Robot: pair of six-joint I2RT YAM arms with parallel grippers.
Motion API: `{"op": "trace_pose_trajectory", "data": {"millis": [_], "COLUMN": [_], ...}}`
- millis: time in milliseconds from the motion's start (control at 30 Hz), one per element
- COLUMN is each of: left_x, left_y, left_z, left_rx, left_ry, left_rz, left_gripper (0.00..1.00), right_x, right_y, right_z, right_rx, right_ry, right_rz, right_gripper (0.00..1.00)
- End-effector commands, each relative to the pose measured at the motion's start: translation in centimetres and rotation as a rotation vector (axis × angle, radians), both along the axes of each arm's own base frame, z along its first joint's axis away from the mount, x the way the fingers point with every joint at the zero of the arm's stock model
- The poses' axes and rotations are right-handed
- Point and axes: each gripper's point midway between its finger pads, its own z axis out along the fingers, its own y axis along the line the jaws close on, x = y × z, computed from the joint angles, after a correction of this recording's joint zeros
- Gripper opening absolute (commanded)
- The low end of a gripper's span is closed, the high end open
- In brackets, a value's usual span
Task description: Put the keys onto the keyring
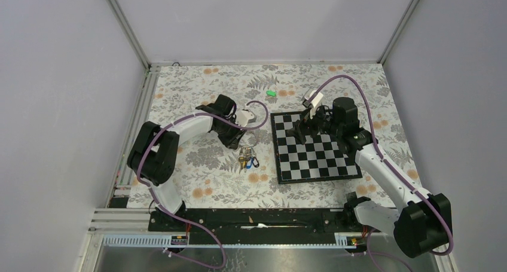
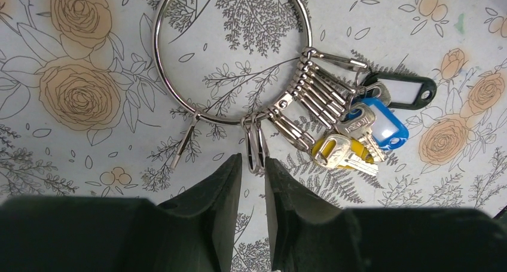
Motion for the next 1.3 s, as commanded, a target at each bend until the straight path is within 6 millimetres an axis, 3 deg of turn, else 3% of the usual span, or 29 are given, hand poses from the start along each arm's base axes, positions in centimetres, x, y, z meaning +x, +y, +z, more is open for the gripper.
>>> {"op": "trace_pose_trajectory", "data": {"millis": [0,433,733,933,1267], "left_x": [1.3,1.2,-0.4,-1.0,0.2], "left_y": [0.0,0.4,-0.7,-1.0,-0.6], "left_z": [0.6,-0.1,-0.2,-0.1,1.4], "left_rx": [0.003,0.010,-0.061,-0.074,-0.119], "left_ry": [-0.027,-0.010,0.073,0.108,0.089], "left_rz": [0.007,0.014,-0.018,-0.031,-0.008], "left_gripper": [0.27,0.28,0.30,0.26,0.22], "right_x": [0.1,0.1,0.1,0.1,0.1], "right_y": [0.3,0.2,0.1,0.1,0.1], "right_z": [0.7,0.2,0.0,-0.2,-0.5], "right_rx": [0.020,0.023,0.022,0.023,0.024], "right_ry": [-0.032,-0.020,-0.016,-0.011,-0.007], "right_rz": [0.025,0.030,0.029,0.031,0.032], "right_gripper": [1.00,1.00,0.99,1.00,1.00]}}
